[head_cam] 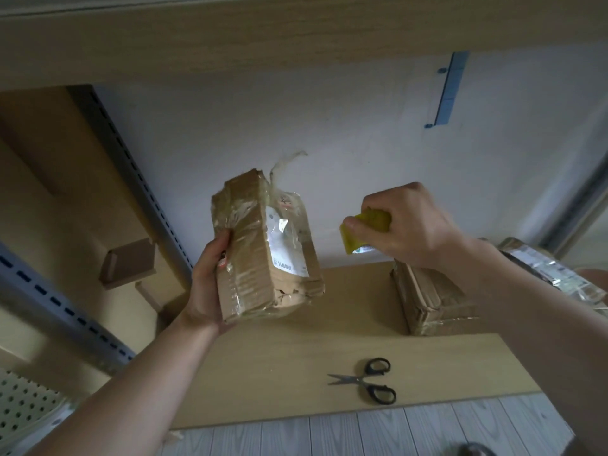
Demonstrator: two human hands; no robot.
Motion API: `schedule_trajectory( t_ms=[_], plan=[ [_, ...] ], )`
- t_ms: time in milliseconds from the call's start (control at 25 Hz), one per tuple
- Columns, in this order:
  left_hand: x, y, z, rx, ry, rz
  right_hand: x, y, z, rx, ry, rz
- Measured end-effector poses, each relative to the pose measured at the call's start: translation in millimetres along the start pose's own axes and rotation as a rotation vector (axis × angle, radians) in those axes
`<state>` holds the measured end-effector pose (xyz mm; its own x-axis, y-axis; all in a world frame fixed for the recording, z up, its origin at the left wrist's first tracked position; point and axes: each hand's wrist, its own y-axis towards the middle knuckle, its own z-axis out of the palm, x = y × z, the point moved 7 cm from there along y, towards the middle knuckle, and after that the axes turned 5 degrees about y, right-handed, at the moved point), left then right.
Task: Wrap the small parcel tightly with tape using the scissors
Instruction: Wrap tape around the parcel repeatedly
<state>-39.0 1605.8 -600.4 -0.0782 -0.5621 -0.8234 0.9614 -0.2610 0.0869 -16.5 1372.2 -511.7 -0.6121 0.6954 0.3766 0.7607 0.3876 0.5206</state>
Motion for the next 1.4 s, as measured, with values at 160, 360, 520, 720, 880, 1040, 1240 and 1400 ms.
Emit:
schedule_trajectory(
  t_ms=[160,360,520,720,880,1040,1240,1400],
  plan=[
    [2,5,9,0.108,-0.099,-0.006,-7,1,9,0.005,-0.059,0.039],
    [4,7,-2,0.029,-0.119,-0.064,-7,-2,24,0.015,0.009,0.042],
    [-6,1,2,0.045,-0.117,-0.012,-2,-5,37,0.048,0.073,0.001],
    [4,4,9,0.13,-0.068,-0.057,7,-3,46,0.052,0.136,-0.023],
    [0,-4,29,0.191,-0.277,-0.278,9,-4,45,0.01,0.299,0.066],
    [20,0,25,0.184,-0.113,-0.337,-3,-8,39,-0.032,0.31,0.2],
    [9,1,12,0.031,0.228,-0.205,-13,-13,30,-0.002,0.09,0.24],
    [13,-7,20,0.029,0.419,-0.279,-2,-15,34,0.059,-0.076,0.221]
  ],
)
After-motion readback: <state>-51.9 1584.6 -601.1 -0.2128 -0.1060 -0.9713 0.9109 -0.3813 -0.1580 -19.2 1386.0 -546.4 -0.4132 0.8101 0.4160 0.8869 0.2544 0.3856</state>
